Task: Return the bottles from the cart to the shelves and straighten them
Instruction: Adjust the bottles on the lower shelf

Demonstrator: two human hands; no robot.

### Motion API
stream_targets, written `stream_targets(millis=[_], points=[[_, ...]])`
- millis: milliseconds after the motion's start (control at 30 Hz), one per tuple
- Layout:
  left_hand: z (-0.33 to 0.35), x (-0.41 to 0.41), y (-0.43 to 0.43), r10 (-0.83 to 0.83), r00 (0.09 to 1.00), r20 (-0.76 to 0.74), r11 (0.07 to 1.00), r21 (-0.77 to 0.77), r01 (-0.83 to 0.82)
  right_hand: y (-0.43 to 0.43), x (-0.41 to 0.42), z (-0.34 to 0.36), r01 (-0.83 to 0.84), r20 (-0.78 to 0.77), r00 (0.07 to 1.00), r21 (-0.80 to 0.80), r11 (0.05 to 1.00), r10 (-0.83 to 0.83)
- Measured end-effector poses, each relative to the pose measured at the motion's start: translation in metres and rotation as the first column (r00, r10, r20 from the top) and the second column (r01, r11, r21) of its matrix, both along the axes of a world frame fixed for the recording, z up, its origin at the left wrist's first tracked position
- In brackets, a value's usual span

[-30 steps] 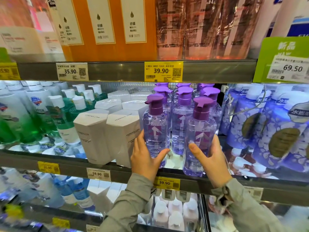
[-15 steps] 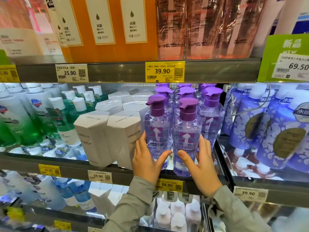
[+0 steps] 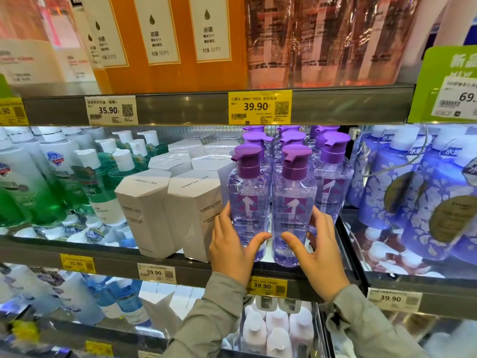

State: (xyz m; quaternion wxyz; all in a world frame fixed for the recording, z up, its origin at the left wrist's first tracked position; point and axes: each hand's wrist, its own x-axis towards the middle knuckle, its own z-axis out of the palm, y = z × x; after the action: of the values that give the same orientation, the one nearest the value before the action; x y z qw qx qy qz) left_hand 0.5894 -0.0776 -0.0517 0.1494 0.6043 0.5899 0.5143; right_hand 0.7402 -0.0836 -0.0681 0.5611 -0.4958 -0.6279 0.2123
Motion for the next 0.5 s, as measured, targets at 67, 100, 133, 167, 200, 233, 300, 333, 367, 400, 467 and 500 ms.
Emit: stream_targets(millis=[67,100,133,167,200,233,300,333,367,400,467,500], points=[[-0.0004,0.0012,0.0009,0.003,1.0,-0.005,1.0,0.013,-0.003,0.0011,0.0007,0.0004,0.002,0.019,1.0,-0.005,1.0,-0.002],[-0.0001,0.0021,0.0012,0.003,1.0,-0.01,1.0,0.015,-0.003,0.0007,0.0006,0.0009,0.005,0.022,1.0,-0.008,1.0,-0.005],[-0.0003,0.0027,0.0016,0.003,1.0,-0.014,1.0,0.013,-0.003,0.0003,0.0001,0.0014,0.015,0.023,1.0,-0.01,1.0,-0.015],[-0.0008,0.0029,0.0021,0.002,1.0,-0.019,1.0,0.007,-0.002,0.0,-0.0004,0.0016,0.023,0.022,0.999,-0.012,1.0,-0.023],[-0.0011,0.003,0.0025,0.0,1.0,-0.021,1.0,0.007,0.0,-0.0003,-0.0009,0.0019,0.029,0.024,0.999,-0.015,0.999,-0.029],[-0.0011,0.0028,0.0026,-0.002,1.0,-0.021,1.0,0.006,0.002,-0.0005,-0.0012,0.0024,0.03,0.027,0.999,-0.021,0.999,-0.03],[-0.0007,0.0022,0.0031,-0.002,1.0,-0.026,1.0,0.0,0.002,-0.0006,-0.0014,0.0034,0.032,0.032,0.999,-0.034,0.999,-0.031],[-0.0005,0.0021,0.0035,-0.003,1.0,-0.031,1.0,-0.007,0.003,-0.0006,-0.0014,0.0035,0.034,0.033,0.999,-0.04,0.999,-0.033],[-0.0001,0.002,0.0036,-0.006,0.999,-0.037,1.0,-0.009,0.005,-0.0007,-0.0015,0.0036,0.038,0.034,0.999,-0.048,0.998,-0.037],[-0.0001,0.0017,0.0042,-0.012,0.999,-0.04,1.0,-0.013,0.011,-0.0012,-0.0019,0.004,0.041,0.039,0.998,-0.056,0.998,-0.039],[0.0017,0.0005,0.005,-0.036,0.999,-0.036,0.999,-0.03,0.035,-0.0025,-0.0021,0.0059,0.033,0.054,0.998,-0.073,0.997,-0.029],[0.0029,-0.0006,0.0052,-0.053,0.998,-0.029,0.998,-0.036,0.052,-0.0032,-0.0017,0.0075,0.025,0.062,0.998,-0.082,0.996,-0.02]])
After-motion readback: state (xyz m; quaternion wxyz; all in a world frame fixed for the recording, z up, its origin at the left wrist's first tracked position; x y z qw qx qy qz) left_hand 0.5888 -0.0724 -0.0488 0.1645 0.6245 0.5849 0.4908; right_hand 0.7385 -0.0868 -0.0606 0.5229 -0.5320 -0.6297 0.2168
